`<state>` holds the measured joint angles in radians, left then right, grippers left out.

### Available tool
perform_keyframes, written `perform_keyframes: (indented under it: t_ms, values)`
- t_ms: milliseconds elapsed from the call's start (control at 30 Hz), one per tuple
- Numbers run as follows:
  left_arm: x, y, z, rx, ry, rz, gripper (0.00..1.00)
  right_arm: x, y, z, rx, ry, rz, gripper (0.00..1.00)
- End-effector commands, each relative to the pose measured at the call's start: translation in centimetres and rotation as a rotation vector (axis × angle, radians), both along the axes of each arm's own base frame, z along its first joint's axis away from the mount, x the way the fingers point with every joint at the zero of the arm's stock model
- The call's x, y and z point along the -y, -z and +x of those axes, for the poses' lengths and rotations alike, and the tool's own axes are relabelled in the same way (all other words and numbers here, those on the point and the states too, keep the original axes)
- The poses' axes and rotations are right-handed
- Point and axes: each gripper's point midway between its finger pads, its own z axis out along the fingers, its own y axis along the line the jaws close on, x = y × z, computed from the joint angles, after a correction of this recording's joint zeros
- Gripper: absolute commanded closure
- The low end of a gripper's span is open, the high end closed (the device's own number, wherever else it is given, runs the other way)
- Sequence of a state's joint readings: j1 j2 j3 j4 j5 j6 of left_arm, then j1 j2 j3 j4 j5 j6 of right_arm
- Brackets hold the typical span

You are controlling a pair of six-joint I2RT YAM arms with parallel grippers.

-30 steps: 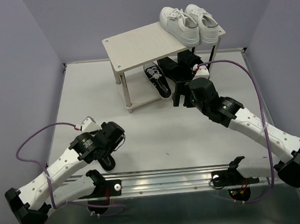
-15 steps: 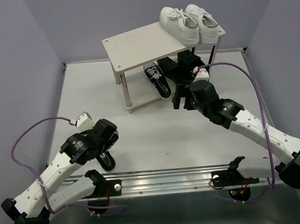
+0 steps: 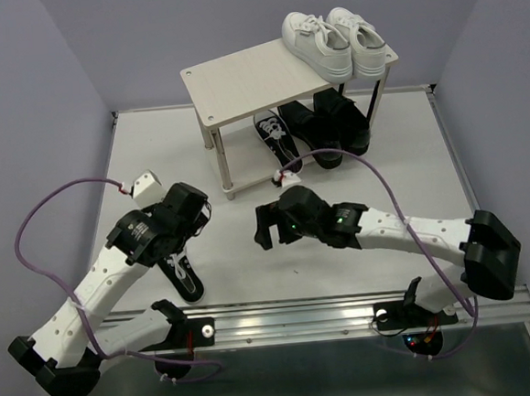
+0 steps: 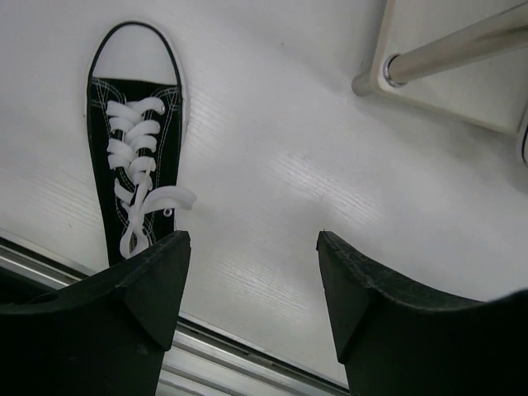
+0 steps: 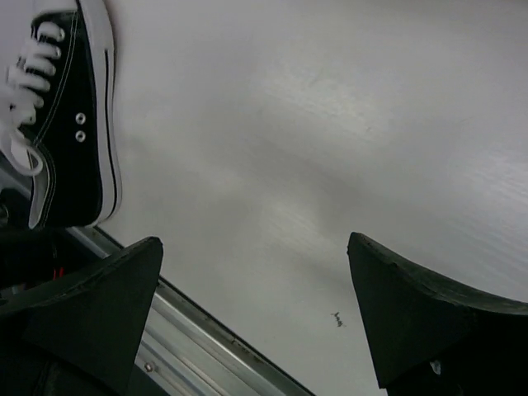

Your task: Place and organize the shoes onto the shoe shelf

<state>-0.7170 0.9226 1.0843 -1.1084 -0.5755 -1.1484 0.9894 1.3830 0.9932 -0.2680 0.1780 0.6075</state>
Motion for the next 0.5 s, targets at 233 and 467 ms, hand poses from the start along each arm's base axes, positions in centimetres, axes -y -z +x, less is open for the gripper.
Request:
perform_keyframes:
  t_ms: [233, 467]
  values:
    - [0.3, -12.0, 4.8, 0.220, 0.090, 0.059, 0.26, -10.8, -0.8, -5.1, -0.018, -0.228, 0.141, 0.00]
    - [1.2, -15.5, 4.8, 0.319, 0.174, 0.003, 0.26, -14.8, -0.4, -6.8, -0.018, -0.301, 0.150, 0.00]
